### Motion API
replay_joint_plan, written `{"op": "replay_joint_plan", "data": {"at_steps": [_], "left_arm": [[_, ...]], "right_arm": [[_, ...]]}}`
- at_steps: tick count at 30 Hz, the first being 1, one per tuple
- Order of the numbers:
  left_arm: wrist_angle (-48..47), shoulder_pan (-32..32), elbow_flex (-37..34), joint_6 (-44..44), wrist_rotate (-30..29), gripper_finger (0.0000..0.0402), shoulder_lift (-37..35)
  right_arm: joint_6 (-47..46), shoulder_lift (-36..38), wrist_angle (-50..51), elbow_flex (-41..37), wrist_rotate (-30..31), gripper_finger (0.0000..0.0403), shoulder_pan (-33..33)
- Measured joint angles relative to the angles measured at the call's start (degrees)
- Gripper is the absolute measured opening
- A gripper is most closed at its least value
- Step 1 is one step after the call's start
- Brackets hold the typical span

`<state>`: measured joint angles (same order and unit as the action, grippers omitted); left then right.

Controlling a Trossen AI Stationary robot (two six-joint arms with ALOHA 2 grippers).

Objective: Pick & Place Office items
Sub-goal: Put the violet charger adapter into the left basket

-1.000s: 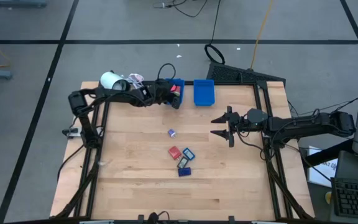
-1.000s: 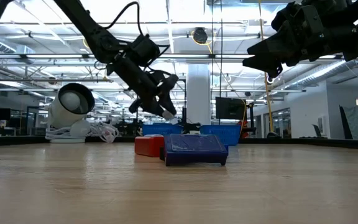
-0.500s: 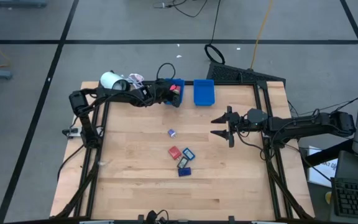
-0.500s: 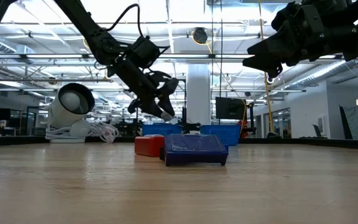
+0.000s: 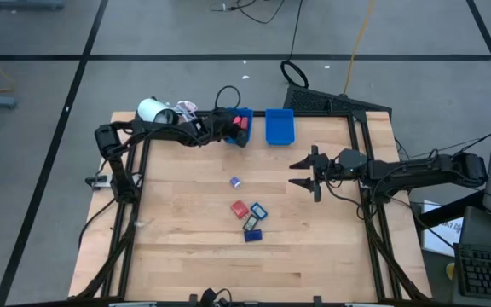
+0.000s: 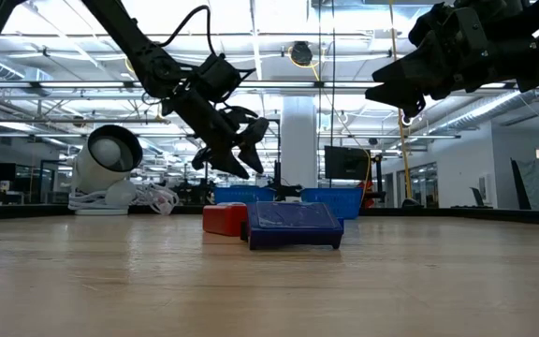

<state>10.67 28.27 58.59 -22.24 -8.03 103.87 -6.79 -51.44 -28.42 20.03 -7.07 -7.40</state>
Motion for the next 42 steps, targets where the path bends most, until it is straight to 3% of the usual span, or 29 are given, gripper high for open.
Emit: {"op": "replay_joint_plan", "data": {"at_steps": [9,17,26,31,35,42], "left_arm": [[-3.3,-2.6,0.0,7.3,7.9,0.0186,-7.8],[-11.4,-11.3,0.0,8.6,8.2,0.0186,-14.8],[-21.4,-19.5,0.0,14.1,8.0,0.0186,-14.4],[-26.9,-22.2,0.0,22.8,8.0,0.0186,-14.1],[-28.0,-23.8,0.0,28.2,6.6,0.0186,-14.1],[-27.1,-24.3,0.0,28.4,2.0,0.0186,-12.7]], "right_arm": [[0.0,0.0,0.0,0.0,0.0,0.0222,0.0],[0.0,0.0,0.0,0.0,0.0,0.0222,0.0],[0.0,0.0,0.0,0.0,-0.1,0.0222,0.0],[0.0,0.0,0.0,0.0,-0.1,0.0222,0.0],[0.0,0.0,0.0,0.0,-0.1,0.0222,0.0],[0.0,0.0,-0.1,0.0,-0.2,0.0222,0.0]]}}
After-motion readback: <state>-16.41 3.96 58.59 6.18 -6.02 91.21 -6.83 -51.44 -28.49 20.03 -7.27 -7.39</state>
